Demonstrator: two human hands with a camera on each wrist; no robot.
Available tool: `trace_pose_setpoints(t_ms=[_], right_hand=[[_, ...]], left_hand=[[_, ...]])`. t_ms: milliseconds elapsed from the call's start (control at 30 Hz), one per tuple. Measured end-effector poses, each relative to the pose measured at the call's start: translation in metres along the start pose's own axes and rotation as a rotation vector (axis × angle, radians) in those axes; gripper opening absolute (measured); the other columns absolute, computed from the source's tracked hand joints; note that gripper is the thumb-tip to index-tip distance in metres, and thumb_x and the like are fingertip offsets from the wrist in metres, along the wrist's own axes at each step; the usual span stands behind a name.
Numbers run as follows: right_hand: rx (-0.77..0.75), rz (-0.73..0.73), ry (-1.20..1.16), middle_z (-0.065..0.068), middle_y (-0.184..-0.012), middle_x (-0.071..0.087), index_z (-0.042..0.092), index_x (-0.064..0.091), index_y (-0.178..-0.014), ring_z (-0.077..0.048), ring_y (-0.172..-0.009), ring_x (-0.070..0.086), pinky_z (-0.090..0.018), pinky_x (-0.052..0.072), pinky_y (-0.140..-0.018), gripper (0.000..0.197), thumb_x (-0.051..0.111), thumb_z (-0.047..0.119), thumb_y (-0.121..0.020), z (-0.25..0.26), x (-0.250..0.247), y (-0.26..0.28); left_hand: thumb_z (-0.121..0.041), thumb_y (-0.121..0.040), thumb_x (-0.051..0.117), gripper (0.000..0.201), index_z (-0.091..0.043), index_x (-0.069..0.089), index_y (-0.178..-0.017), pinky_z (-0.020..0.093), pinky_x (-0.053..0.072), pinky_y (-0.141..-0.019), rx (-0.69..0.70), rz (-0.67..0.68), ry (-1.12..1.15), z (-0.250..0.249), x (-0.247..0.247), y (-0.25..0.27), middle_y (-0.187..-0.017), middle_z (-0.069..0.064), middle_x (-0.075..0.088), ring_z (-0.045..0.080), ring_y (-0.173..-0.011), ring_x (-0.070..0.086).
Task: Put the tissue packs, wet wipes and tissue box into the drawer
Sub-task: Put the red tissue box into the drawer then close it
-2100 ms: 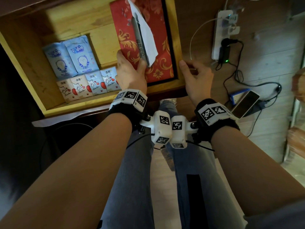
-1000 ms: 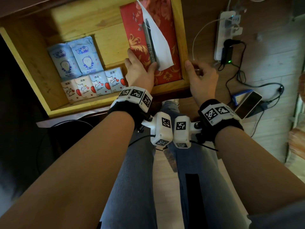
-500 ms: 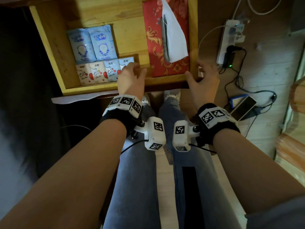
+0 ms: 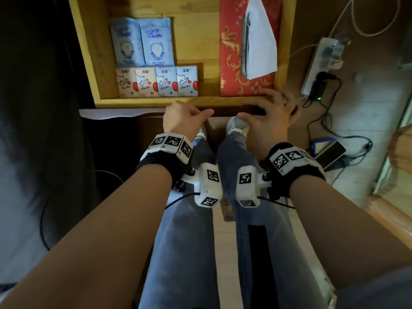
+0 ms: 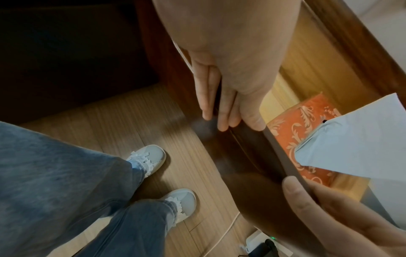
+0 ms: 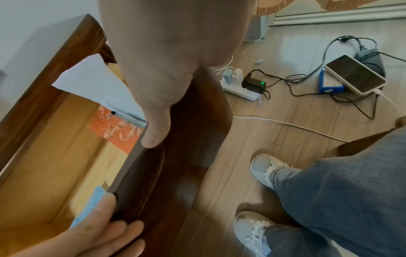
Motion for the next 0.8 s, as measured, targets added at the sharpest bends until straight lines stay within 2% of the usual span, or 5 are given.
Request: trace_pose_setpoints(t_ms=[233,400,533,733,800], right_hand=[[-0.046,-0.062,-0.021,0.005,-0.126,0.057,0.029,0.069,-0.097,-0.026,-0.131,0.032,-0.06,0.015,-0.11,0.036,0.069,0.052,-0.07,0.029,-0.018,-0.033],[-0.09,-0.262,-0.007,-0.014,-0.116,0.058,0.016,0.067,-0.101,-0.034,-0.112,0.048,-0.049,0.039,-0.098,0.033,0.068,0.035,-0.074,0.048,-0.039,-0.04],[-0.152,-0.189,-0.072,-0.014,-0.091,0.063,0.009,0.066,-0.085,-0.03,-0.086,0.059,-0.042,0.048,-0.082,0.018,0.067,0.026,-0.078,0.065,-0.02,-0.052],[-0.193,-0.119,0.059,-0.004,-0.058,0.058,0.018,0.055,-0.06,-0.034,-0.07,0.061,-0.048,0.047,-0.08,0.039,0.052,0.044,-0.088,0.087,0.002,-0.088],[-0.175,-0.139,0.09,-0.004,-0.06,0.058,0.018,0.056,-0.061,-0.034,-0.075,0.06,-0.046,0.043,-0.085,0.042,0.05,0.048,-0.089,0.09,0.004,-0.097]], left_hand=[[-0.045,-0.081,0.065,0.033,-0.014,0.075,-0.08,0.022,0.041,-0.064,0.097,-0.125,0.018,-0.029,-0.02,-0.022,-0.075,0.007,0.073,0.016,-0.066,0.059],[-0.04,-0.087,0.058,0.033,-0.012,0.071,-0.1,0.022,0.045,-0.082,0.094,-0.196,0.109,-0.033,-0.039,-0.033,-0.1,0.006,0.073,0.019,-0.096,0.065],[-0.041,-0.09,0.052,0.035,-0.012,0.068,-0.104,0.026,0.046,-0.085,0.065,-0.289,0.066,-0.025,-0.059,-0.049,-0.107,0.008,0.072,0.025,-0.103,0.064],[-0.049,-0.085,0.057,0.042,-0.011,0.069,-0.097,0.029,0.046,-0.088,0.078,-0.305,0.116,-0.019,-0.068,-0.084,-0.103,0.007,0.072,0.023,-0.101,0.063],[-0.052,-0.084,0.056,0.042,-0.012,0.07,-0.092,0.034,0.048,-0.09,0.105,-0.329,0.124,-0.02,-0.071,-0.095,-0.098,0.006,0.073,0.026,-0.099,0.063]])
Point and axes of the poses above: each hand's wrist, its own y-axis away from the middle knuckle, its own x-axis out of the palm, z = x × y, the point moved 9 cm from there along -y, towards the middle knuckle
